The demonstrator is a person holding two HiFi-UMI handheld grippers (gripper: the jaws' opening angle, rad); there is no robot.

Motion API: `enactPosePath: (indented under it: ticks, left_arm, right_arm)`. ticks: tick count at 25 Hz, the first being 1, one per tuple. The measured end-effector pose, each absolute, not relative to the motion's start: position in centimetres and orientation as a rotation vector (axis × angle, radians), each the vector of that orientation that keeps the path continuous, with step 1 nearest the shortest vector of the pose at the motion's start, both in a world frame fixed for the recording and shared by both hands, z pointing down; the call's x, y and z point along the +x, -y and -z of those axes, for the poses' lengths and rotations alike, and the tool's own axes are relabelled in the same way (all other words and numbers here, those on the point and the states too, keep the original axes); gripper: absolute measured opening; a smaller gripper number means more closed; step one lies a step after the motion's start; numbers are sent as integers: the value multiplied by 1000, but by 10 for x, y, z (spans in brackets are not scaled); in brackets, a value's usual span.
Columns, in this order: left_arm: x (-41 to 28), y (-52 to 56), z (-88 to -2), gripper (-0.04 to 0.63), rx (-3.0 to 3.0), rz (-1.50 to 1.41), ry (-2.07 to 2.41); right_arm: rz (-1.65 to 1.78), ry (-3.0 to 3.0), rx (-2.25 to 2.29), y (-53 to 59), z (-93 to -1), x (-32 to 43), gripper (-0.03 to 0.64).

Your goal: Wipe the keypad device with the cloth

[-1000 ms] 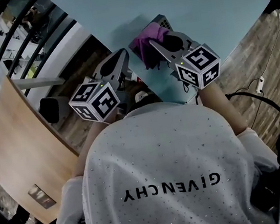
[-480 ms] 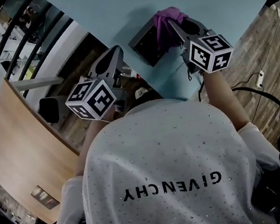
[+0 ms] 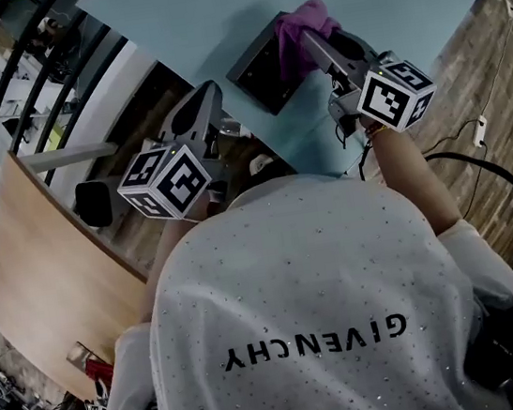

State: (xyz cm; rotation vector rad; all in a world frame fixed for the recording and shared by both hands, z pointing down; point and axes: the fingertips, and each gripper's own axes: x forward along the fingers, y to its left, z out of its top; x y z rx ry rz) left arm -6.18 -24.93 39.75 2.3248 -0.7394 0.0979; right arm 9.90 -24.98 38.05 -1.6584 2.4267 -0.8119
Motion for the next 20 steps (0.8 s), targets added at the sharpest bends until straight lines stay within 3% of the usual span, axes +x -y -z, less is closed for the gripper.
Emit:
enactPosePath:
  ticks: [4,10,20]
  left_arm:
    - [-64,250,-403,0,2314,-96,757]
    - [-57,248,-403,0,2332,-116,735]
    - [-52,243,-403,0,2331,-159,737]
  right_arm:
    - [920,-2522,-1285,225,-377,40,67]
    - [972,-2838,-1117,198,-410,-7,67]
    - [829,-2842,-1407,222,-412,39,67]
